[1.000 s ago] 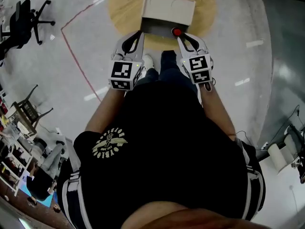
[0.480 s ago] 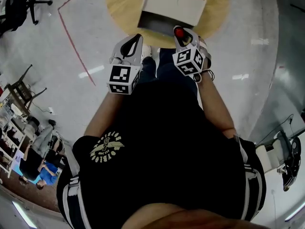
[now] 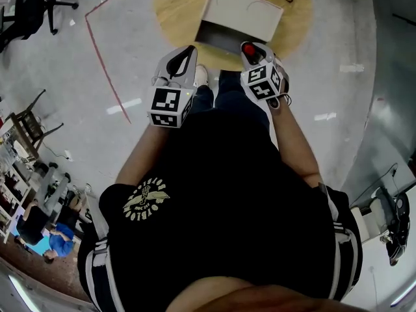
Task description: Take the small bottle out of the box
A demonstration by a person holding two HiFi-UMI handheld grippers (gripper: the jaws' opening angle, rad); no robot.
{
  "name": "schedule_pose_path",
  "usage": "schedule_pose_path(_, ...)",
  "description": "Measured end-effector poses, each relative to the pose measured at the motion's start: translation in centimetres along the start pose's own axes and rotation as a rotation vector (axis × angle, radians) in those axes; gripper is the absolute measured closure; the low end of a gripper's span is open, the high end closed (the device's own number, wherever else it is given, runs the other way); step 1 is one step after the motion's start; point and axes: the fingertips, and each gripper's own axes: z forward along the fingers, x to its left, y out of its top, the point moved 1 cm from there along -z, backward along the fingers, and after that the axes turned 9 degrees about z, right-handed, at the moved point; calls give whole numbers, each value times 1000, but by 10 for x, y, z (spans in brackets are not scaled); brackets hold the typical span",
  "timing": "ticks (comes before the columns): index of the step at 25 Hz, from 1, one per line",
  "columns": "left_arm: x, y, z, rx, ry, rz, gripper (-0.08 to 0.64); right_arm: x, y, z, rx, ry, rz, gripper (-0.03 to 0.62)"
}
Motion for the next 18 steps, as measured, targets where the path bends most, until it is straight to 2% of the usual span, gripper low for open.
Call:
schedule_pose_path(11, 12, 78, -74, -217, -25, 82, 560, 25, 98, -147, -145, 11, 39, 440)
schedule_pose_path(18, 13, 121, -125, -345, -53, 130, 560, 48, 155, -236, -260, 22, -21, 440)
